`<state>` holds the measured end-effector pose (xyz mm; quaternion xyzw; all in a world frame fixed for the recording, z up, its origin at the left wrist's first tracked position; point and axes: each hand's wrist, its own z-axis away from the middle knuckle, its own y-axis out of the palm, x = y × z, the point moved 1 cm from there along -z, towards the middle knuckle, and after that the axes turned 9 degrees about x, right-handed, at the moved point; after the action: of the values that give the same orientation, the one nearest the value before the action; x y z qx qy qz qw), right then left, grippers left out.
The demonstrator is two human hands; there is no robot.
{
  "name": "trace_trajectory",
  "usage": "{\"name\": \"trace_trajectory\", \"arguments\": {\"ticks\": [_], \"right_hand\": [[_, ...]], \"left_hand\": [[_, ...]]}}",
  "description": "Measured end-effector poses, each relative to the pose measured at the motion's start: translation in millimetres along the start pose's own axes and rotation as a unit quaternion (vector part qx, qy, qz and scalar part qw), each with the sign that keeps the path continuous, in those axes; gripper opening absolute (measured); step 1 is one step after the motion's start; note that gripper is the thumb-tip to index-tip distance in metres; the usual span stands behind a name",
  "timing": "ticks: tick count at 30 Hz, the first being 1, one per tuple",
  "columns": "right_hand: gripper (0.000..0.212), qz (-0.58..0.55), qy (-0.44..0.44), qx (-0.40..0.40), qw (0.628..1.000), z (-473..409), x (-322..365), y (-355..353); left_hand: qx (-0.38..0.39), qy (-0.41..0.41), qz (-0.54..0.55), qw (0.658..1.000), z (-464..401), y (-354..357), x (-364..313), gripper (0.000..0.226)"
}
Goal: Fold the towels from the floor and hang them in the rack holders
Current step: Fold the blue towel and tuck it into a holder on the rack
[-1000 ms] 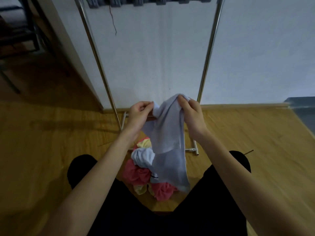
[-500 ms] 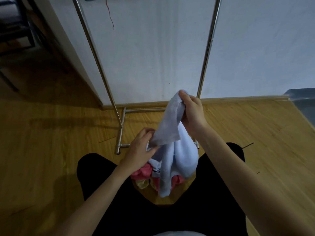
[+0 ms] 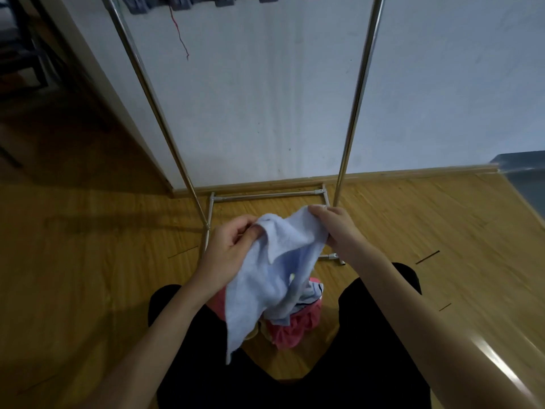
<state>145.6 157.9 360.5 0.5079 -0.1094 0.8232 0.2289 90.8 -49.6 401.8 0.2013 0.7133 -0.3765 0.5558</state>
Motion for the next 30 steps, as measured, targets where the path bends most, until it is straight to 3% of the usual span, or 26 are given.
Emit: {"name": "trace_trajectory", "arguments": {"ticks": [4, 8, 12, 16, 25, 30], "right_hand": [[0.028, 0.070, -0.034, 0.030, 0.997, 1.2, -4.2, -0.7], [0.013, 0.079, -0.243, -0.030, 0.966, 23.4, 13.7, 2.1], [0.014, 0.115, -0.398, 0.055, 0.909, 53.9, 34.4, 6.1], [0.028, 0.221, -0.413, 0.050, 0.882, 59.5, 39.4, 12.0], [0.005, 0.259, -0.411, 0.041, 0.873, 46.5, 46.5, 17.4], [0.010, 0.253, -0.449, -0.021, 0.857, 42.2, 64.4, 14.1]], "left_hand": [[-0.004, 0.001, 0.026, 1.000, -24.6, -2.4, -19.7, 0.018], [-0.015, 0.001, 0.002, 1.000, -41.7, -3.6, -27.2, 0.021], [-0.014, -0.019, -0.012, 1.000, -48.7, 1.6, -28.0, 0.023], [-0.019, -0.019, -0.021, 0.999, -51.5, 3.6, -29.0, 0.018], [-0.013, -0.010, -0.020, 1.000, -62.8, -8.6, -30.0, 0.014], [0.036, -0.007, -0.055, 0.998, -61.0, -14.7, -22.0, 0.011]]}}
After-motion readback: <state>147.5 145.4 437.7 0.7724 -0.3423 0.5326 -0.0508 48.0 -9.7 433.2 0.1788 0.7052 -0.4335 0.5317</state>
